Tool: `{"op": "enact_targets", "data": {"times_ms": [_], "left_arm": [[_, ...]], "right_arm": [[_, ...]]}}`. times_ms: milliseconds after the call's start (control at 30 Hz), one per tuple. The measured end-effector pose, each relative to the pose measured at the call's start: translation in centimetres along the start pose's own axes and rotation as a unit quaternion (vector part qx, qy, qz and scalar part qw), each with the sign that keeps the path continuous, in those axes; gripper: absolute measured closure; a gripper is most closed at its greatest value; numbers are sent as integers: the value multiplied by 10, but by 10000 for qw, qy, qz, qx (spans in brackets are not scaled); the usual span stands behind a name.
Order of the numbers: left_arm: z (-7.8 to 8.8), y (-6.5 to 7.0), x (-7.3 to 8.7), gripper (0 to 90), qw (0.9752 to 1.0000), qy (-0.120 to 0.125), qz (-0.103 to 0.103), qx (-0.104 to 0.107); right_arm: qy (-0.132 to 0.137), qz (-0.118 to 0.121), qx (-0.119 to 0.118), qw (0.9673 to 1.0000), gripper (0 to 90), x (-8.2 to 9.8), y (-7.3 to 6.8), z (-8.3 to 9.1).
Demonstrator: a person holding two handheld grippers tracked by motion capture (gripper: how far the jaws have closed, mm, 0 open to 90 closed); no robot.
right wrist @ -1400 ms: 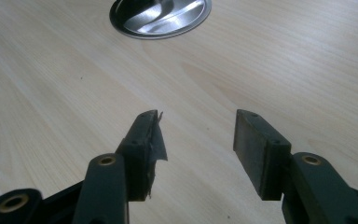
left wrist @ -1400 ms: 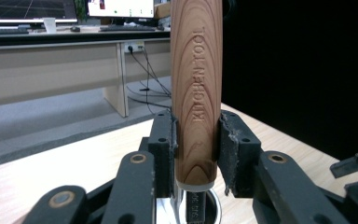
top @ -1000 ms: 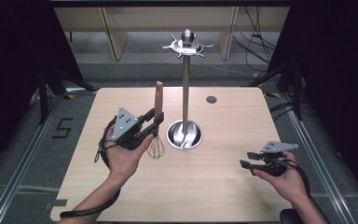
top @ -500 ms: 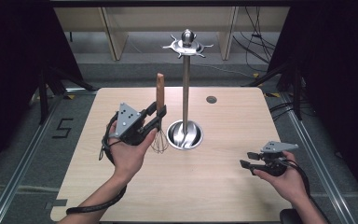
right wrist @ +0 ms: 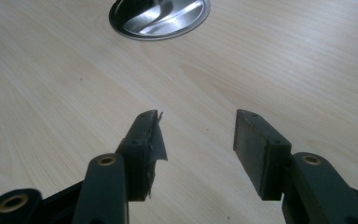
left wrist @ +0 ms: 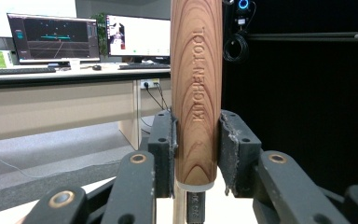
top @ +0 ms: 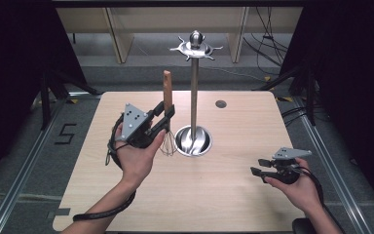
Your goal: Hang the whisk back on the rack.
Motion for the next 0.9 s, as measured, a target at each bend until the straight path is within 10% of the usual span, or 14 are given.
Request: {"op": "enact_targets", "data": {"times_ms": [900], "left_arm": [[-18,5,-16,680,9997,34,-223,102]], "right_arm": [[33,75,10,10000,509,-1,2,1]]}}
Point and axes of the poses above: each handheld gripper's, and its own axes: z roughly backward along the jaws, x roughly out of its underside, y roughly to its right, the point moved 10 cm from there along -z, roughly forward along the jaws, and after that the axes turned 11 degrees about -z, right-handed, at the moved point
